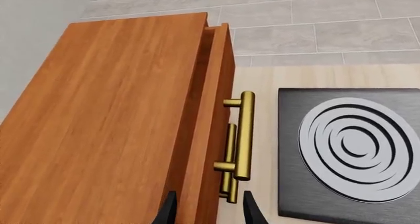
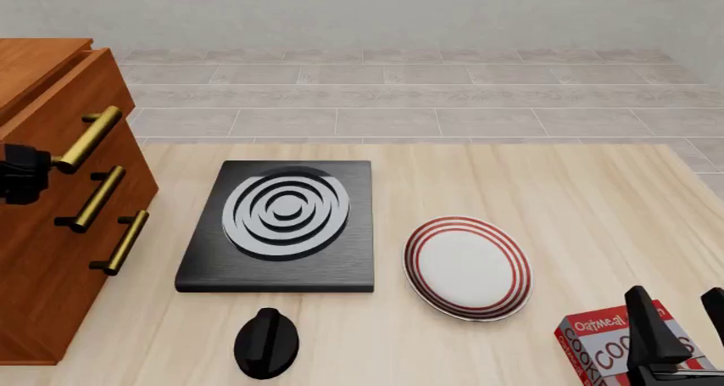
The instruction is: Pick the akita bowl in the top layer of the wooden cabinet and place it on the plate.
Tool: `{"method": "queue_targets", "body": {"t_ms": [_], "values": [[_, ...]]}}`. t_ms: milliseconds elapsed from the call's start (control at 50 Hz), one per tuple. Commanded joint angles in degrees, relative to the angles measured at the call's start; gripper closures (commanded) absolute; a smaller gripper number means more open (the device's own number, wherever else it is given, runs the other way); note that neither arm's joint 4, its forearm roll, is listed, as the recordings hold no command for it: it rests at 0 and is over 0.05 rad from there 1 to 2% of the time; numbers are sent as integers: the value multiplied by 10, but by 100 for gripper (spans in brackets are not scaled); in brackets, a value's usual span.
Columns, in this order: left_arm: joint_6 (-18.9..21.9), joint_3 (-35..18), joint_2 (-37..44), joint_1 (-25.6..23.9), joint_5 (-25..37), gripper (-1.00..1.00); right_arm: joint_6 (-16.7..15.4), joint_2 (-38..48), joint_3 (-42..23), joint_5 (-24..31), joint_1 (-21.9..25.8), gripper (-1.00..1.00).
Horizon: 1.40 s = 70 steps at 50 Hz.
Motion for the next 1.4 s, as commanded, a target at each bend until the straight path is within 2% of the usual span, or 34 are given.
{"method": "queue_targets", "body": {"t_ms": [20, 140, 160, 840, 900, 940, 1400], "values": [[-6, 28, 21, -22, 4, -100, 0, 0, 0, 0, 0, -100], [-18, 28, 28, -35, 8, -100, 0, 0, 0, 0, -1, -100], [-36, 27, 38, -45, 14, -100, -1, 0, 0, 1, -1, -100], [-78, 7, 76, -106, 31, -100, 7, 0, 0, -1, -4, -100], [-83, 3, 77, -113, 32, -100, 8, 0, 0, -1, -5, -100], [-105, -2, 85, -129, 35, -100, 9, 0, 0, -1, -5, -100], [-132, -15, 105, -164, 41, -100, 12, 0, 0, -3, -8, -100]]}}
